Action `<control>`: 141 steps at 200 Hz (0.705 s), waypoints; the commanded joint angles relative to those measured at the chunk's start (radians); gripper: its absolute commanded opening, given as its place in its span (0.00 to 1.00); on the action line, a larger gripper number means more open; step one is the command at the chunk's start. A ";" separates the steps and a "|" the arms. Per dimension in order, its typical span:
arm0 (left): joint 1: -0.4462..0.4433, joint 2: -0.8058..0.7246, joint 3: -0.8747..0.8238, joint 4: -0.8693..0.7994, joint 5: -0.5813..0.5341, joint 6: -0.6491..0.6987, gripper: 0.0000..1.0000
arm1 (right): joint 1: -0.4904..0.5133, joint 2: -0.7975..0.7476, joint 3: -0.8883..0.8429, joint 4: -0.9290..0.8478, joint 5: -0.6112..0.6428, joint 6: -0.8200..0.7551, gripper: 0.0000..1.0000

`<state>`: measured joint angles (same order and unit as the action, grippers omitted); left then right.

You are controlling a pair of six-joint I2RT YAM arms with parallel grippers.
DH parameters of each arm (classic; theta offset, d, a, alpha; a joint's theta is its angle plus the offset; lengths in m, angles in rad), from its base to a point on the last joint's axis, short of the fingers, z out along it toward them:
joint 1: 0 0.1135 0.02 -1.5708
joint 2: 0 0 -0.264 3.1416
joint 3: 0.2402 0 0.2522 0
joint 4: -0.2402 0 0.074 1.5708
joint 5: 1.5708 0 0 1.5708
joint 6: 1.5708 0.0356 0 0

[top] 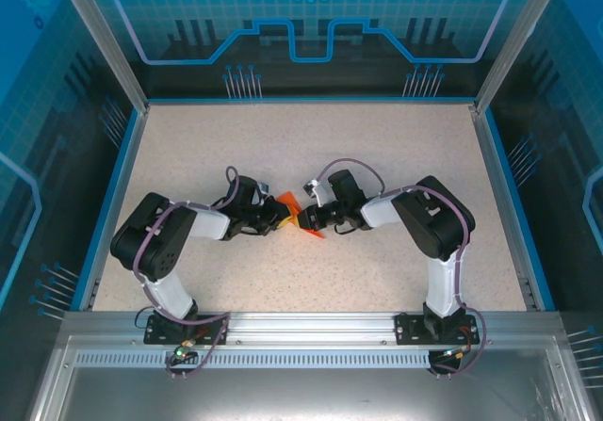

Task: Fold a paper plane with a square sheet of paper (pick it up from the middle)
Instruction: Fold the wing for the fifth time at the center of the table.

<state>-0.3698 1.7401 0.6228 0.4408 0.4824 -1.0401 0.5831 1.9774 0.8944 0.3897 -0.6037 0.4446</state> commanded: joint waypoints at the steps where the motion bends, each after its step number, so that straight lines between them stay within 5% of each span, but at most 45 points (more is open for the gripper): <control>1: -0.007 0.022 0.027 0.019 -0.017 0.035 0.11 | -0.009 0.003 0.017 -0.067 -0.001 -0.017 0.14; 93: -0.007 0.020 0.061 -0.002 -0.007 0.081 0.10 | -0.009 0.000 0.044 -0.193 0.030 -0.042 0.18; 141: -0.007 0.010 0.071 -0.007 -0.005 0.089 0.09 | -0.010 0.003 0.043 -0.194 0.045 -0.022 0.09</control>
<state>-0.3714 1.7535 0.6727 0.4465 0.4828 -0.9871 0.5831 1.9766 0.9386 0.2768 -0.5861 0.4187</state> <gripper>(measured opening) 0.097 0.105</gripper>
